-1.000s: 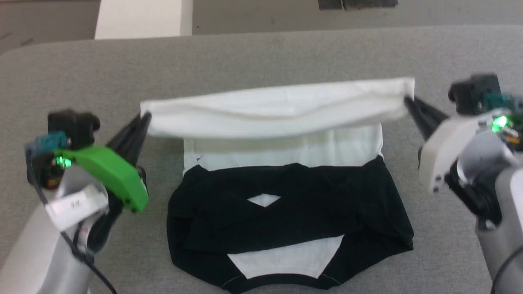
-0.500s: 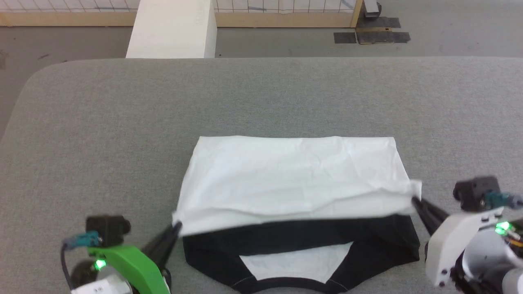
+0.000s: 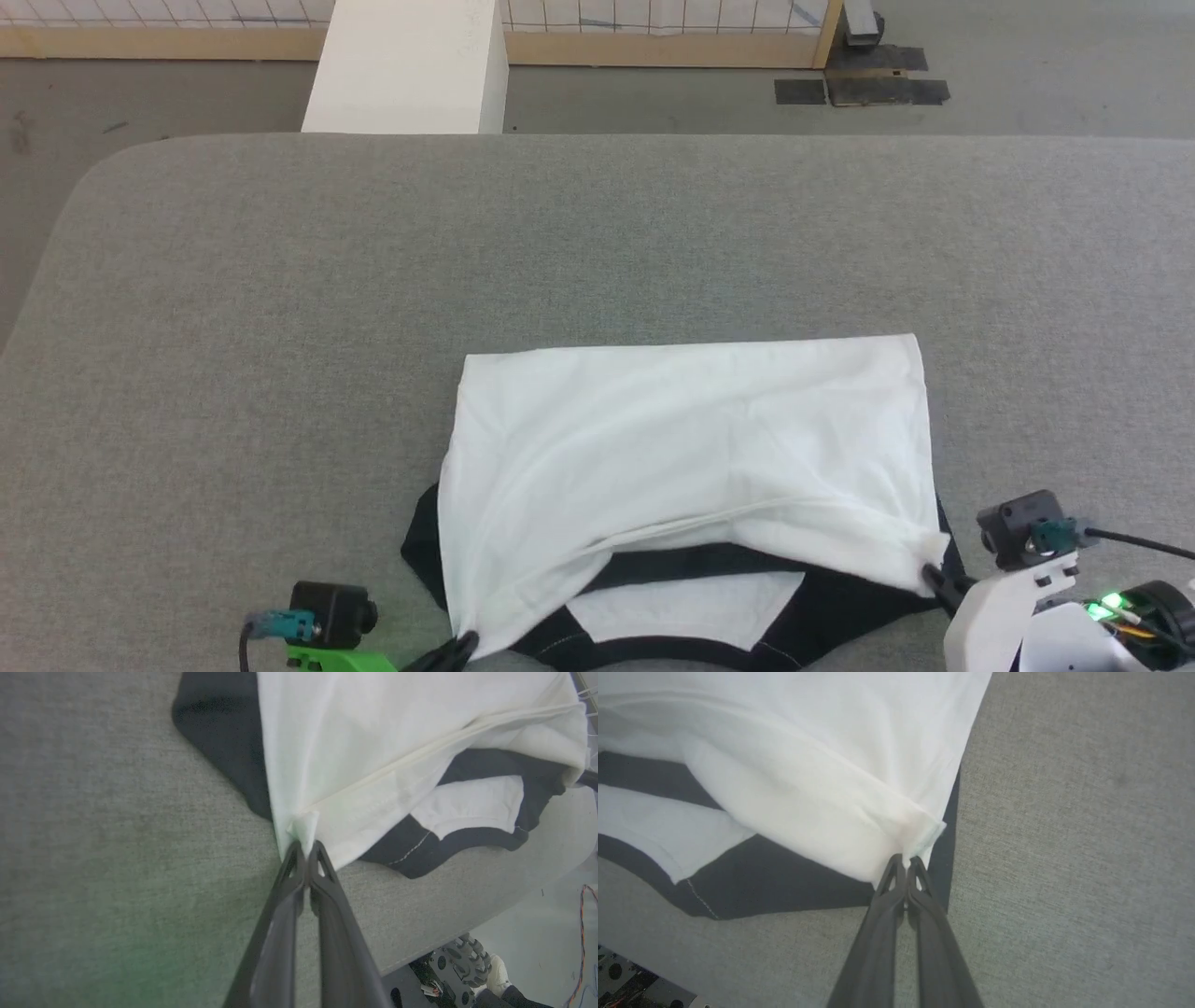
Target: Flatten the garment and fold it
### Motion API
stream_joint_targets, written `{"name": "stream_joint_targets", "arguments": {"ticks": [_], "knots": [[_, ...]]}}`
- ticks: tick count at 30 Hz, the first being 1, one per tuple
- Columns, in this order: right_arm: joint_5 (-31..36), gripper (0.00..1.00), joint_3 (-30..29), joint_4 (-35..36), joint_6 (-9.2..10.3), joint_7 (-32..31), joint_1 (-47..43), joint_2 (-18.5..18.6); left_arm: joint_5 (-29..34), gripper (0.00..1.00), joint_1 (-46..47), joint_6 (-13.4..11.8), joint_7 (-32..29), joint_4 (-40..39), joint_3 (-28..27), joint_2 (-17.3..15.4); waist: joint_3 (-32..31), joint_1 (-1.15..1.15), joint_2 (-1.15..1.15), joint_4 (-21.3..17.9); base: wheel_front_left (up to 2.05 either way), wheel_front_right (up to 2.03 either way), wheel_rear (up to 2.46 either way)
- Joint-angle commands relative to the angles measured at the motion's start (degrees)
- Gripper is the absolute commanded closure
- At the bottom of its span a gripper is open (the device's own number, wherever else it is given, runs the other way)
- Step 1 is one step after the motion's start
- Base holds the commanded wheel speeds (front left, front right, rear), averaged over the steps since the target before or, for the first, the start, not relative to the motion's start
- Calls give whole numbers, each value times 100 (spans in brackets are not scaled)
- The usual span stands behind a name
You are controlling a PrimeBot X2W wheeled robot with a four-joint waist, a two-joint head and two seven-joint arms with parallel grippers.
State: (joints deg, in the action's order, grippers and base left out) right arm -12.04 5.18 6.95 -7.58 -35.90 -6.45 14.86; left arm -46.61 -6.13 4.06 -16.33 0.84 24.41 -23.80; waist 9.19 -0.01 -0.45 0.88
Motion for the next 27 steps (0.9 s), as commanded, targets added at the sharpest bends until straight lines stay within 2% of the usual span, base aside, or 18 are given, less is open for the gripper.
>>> {"name": "stream_joint_targets", "arguments": {"ticks": [1, 2, 3, 4, 5, 6, 11, 16, 23, 27], "knots": [[-24, 100, 45, -47, 9, -36, -90, 7, 79, 100, -46, 28, 58, 101, 1, 28, -12, 1, 44, 15, 0, 0, 0], [-54, 100, 68, -76, 9, -52, -114, 13, 90, 100, -31, 23, 107, 170, -6, 51, -18, 1, 44, 22, 0, 0, 0], [-69, 72, 45, -81, 9, -93, -184, 31, 180, 72, 22, -32, 277, 336, -53, 73, -52, 1, 44, 42, 0, 0, 0], [-60, 65, 16, -80, 9, -101, -211, 43, 208, 55, 34, -59, 340, 374, -77, 81, -70, 1, 44, 48, 0, 0, 0], [-36, 41, -35, -82, 9, -117, -250, 57, 257, 7, 44, -108, 412, 425, -106, 80, -92, 1, 44, 52, 0, 0, 0], [-18, 0, -69, -83, 9, -129, -281, 73, 293, 0, 49, -154, 467, 464, -131, 80, -109, 1, 44, 54, 0, 0, 0], [133, 0, -309, -71, 9, -123, -419, 18, 502, 0, 34, -414, 850, 623, -283, 83, -212, 1, 44, 54, 0, 0, 0], [104, 0, -547, 2, 9, -12, -555, -187, 571, 0, 27, -466, 1237, 603, -360, 182, -311, 1, 44, 83, 0, 0, 0], [109, 0, -1159, 361, 9, 640, -713, -857, 949, 0, 158, -691, 2560, 430, -669, 439, -480, 1, 44, 160, 0, 0, 0], [-16, 0, -1451, 513, 9, 1061, -664, -1120, 1203, 0, 356, -778, 2997, 388, -850, 546, -505, 1, 44, 173, 0, 0, 0]]}}
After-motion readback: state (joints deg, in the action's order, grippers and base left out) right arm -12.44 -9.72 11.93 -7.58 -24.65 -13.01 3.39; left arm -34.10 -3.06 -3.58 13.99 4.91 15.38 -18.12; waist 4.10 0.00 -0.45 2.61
